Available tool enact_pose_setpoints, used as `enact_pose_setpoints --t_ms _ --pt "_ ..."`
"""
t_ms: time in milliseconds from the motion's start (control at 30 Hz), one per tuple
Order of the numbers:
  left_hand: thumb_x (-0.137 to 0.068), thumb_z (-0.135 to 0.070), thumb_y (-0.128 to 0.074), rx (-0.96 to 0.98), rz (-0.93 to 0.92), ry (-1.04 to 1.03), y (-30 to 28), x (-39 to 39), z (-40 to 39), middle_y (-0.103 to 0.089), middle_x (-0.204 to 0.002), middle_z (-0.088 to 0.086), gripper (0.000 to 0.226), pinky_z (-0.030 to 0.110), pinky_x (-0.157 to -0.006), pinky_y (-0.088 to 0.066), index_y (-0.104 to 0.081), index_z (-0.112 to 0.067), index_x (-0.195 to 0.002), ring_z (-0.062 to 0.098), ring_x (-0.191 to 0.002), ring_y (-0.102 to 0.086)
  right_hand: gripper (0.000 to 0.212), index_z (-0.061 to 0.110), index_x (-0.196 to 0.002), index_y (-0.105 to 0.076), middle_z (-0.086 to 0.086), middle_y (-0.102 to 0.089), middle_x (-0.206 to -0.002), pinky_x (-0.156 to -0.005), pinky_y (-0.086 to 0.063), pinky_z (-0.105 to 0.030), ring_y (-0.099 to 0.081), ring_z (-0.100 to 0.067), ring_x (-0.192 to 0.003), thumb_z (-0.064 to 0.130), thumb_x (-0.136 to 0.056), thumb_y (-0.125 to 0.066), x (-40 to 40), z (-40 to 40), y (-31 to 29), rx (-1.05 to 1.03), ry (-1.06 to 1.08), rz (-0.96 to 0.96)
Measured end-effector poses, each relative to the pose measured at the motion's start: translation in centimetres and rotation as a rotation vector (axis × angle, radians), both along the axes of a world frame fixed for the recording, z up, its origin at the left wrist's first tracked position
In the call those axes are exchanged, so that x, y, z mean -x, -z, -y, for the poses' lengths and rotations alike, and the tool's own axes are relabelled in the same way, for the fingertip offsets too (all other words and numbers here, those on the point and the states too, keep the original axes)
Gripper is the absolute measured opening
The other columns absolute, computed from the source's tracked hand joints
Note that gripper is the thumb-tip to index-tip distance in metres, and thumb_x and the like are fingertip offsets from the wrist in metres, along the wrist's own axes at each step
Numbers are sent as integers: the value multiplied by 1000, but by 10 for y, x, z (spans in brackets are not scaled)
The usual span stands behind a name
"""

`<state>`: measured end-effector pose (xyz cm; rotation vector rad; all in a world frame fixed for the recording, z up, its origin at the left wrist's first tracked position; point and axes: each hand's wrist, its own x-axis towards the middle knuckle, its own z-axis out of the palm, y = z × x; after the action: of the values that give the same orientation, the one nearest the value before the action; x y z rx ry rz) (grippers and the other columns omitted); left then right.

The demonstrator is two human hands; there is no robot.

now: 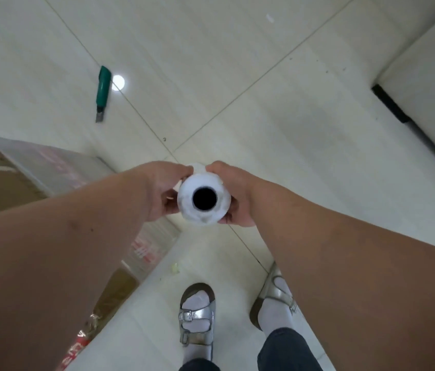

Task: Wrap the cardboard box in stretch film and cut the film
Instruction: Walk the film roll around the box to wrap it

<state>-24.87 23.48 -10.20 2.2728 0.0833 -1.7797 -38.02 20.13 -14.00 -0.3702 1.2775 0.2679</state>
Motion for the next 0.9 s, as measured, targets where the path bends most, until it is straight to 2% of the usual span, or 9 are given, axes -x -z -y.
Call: enact_pose_setpoints --t_ms 100,233,333,400,500,600,667,800,900 --pt "-93 -33 -62 46 57 -80 1 -11 10 -68 -96 6 20 37 -81 -56 -64 -14 -100 22 -82 -65 27 18 -97 -63 -4 -65 -92 -79 -53 -33 -60 -22 -82 38 -85 -49 -14 13 4 23 6 1" --pt "-87 -45 -65 44 18 -259 9 -20 2 -71 -98 6 36 42 -91 -55 -66 -13 -104 22 -90 -70 32 16 -94 -60 -6 -63 -97 -77 -51 -35 -58 -25 -83 41 -78 -48 -28 27 1 86 -168 -90" --pt "-83 -62 -56 -18 -85 -326 17 -22 -6 -73 -108 6 54 41 -97 -49 -68 -18 -113 23 -97 -70 27 16 -88 -57 -5 -61 -91 -74 -48 -34 -56 -25 -81 40 -81 -45 -37 34 -4 110 -252 -109" --pt "-88 -64 -47 -22 -136 -361 19 -22 -5 -74 -106 5 55 41 -100 -47 -66 -19 -112 25 -99 -69 39 19 -92 -61 -4 -67 -94 -72 -47 -33 -60 -24 -83 54 -83 -46 -41 39 -5 130 -346 -105" --pt "-92 -59 -42 -53 -112 -290 11 -26 6 -73 -104 6 50 42 -98 -46 -64 -18 -111 28 -98 -67 50 22 -95 -65 -1 -70 -94 -82 -48 -33 -63 -21 -88 69 -79 -55 -50 47 -6 124 -399 -74" --pt "-91 -51 -47 -67 -68 -270 2 -40 19 -72 -102 10 44 42 -93 -50 -64 -15 -110 30 -94 -67 38 19 -96 -65 -4 -71 -99 -87 -49 -30 -63 -21 -86 52 -79 -62 -65 57 -12 84 -357 -52" --pt "-89 -54 -52 -78 -53 -288 -3 -56 32 -72 -99 10 43 42 -87 -53 -63 -17 -108 31 -88 -68 49 15 -108 -68 -7 -73 -109 -88 -52 -31 -66 -22 -88 46 -71 -61 -81 66 -14 72 -345 -38" --pt "-81 -46 -69 18 -9 -320 -8 -89 54 -70 -102 13 39 47 -83 -55 -64 -15 -105 34 -89 -68 59 10 -117 -64 -10 -70 -97 -70 -50 -28 -65 -25 -74 46 -71 -55 -114 83 -19 19 -314 3" --pt "-84 -44 -66 73 217 -106 -11 -112 68 -67 -92 8 32 40 -87 -52 -65 -14 -98 28 -89 -63 56 4 -119 -61 -12 -64 -93 -63 -46 -28 -61 -26 -68 41 -79 -49 -141 95 -19 41 -343 -2"
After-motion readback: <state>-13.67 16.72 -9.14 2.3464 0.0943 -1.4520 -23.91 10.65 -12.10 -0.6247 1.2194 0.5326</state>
